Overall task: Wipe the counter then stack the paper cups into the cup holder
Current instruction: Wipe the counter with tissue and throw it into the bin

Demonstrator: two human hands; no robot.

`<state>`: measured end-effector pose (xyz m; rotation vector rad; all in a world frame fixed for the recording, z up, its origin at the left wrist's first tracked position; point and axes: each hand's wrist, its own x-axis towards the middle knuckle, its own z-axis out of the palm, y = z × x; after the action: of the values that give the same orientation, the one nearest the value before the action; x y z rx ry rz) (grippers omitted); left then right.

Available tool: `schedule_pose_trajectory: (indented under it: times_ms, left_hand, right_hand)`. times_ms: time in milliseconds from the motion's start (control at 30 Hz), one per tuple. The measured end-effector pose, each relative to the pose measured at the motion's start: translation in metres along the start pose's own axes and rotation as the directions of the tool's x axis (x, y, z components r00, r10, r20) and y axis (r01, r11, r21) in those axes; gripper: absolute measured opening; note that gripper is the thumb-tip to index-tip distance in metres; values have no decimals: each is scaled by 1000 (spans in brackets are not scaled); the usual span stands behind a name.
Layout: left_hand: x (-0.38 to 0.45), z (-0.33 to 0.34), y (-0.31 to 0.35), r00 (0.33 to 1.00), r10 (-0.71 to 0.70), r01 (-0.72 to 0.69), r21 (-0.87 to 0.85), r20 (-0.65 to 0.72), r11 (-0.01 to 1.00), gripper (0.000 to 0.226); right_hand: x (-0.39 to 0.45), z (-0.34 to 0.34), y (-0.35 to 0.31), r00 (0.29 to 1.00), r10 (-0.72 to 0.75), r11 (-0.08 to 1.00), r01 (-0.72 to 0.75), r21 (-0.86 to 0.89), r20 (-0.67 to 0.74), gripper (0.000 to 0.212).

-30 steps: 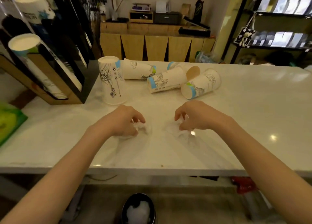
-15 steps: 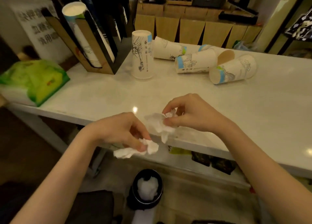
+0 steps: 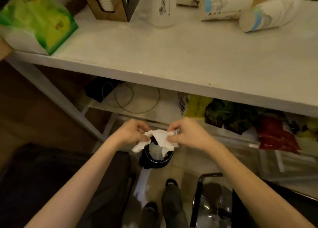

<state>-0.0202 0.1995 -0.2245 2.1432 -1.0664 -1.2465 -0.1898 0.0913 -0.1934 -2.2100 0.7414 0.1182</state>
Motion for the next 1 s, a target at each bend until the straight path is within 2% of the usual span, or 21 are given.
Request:
schedule_pose_trajectory:
  times_ms: [67, 133, 267, 333, 567, 667, 767, 833, 933, 1000]
  left_hand:
    - [11, 16, -21, 999, -53, 53, 0, -6, 999, 28]
    - [24, 35, -40, 996, -85, 85, -9, 2, 996, 22]
    - [68, 78, -86, 991, -133, 132, -45, -32, 990, 23]
    - [93, 103, -109, 986, -147, 144, -42, -77, 989, 8]
    - [200, 190, -208, 958, -196, 172, -127, -211, 977, 22]
    - [255, 224, -252, 966, -151, 135, -89, -209, 987, 36]
    - [308, 251, -297, 956, -149, 132, -83, -254, 988, 40]
    - [337, 267, -321, 957, -134, 131, -31, -255, 991, 43]
    - [365, 284, -346, 971, -136, 148, 48, -195, 988, 43]
    - [378, 291, -357, 977, -143, 158, 80, -160, 984, 43]
  right_hand:
    - [8, 26, 28, 993, 114, 993, -112, 48, -41, 20]
    - [18, 52, 56, 974, 210, 975, -202, 95, -87, 15]
    - [42, 103, 110, 895, 406, 907, -370, 200, -186, 15]
    - [55, 131, 140, 882, 442, 885, -400, 237, -164, 17]
    - [119, 236, 255, 814, 574, 733, -465, 496, -85, 20]
    - [158, 282, 307, 783, 612, 699, -467, 542, -114, 17]
    - [196, 323, 354, 768, 618, 711, -452, 539, -171, 31]
    - [217, 347, 377, 782, 593, 743, -441, 504, -190, 34]
    - [243, 378, 406, 825, 527, 798, -398, 453, -204, 30]
    - [255, 396, 418, 847, 491, 824, -377, 424, -201, 36]
